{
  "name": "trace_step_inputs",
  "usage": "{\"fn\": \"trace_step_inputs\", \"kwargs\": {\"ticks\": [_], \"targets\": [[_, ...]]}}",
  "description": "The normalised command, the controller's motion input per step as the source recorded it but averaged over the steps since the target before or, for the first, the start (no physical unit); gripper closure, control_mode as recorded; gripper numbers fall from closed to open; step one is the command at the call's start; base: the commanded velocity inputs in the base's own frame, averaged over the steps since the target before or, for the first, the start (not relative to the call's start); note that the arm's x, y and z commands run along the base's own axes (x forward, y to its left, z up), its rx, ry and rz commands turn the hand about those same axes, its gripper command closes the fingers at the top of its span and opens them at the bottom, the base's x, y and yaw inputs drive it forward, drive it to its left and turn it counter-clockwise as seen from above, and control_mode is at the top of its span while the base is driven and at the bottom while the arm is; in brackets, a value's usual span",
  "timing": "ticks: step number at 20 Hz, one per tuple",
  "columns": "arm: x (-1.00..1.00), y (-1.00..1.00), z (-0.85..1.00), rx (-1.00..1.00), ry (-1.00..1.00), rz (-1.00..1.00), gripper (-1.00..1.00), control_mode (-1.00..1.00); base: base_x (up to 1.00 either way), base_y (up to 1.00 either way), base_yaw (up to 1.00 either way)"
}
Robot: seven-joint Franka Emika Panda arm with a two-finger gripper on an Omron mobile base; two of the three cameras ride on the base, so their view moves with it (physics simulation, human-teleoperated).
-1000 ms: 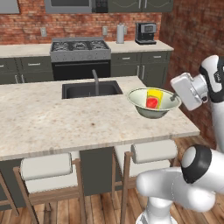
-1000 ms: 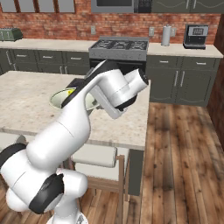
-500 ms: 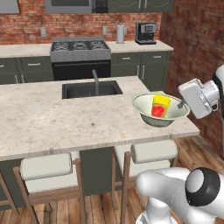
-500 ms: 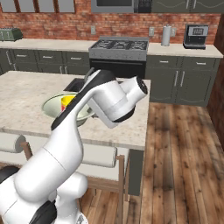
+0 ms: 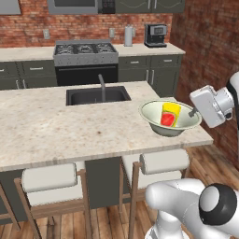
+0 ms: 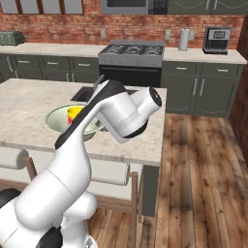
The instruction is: Place the cup inside the bowl on the dining table and move the bowl to any counter.
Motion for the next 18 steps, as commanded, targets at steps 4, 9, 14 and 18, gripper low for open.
{"fn": "trace_step_inputs", "kwargs": {"ticks": [4,9,14,18], "targets": [[0.00,0.00,0.00,0.00,0.00,0.00,1.00,-1.00,0.00,0.00,0.00],[0.00,0.00,0.00,0.00,0.00,0.00,1.00,-1.00,0.00,0.00,0.00],[0.00,0.00,0.00,0.00,0.00,0.00,1.00,-1.00,0.00,0.00,0.00],[0.00,0.00,0.00,0.00,0.00,0.00,1.00,-1.00,0.00,0.00,0.00]]}}
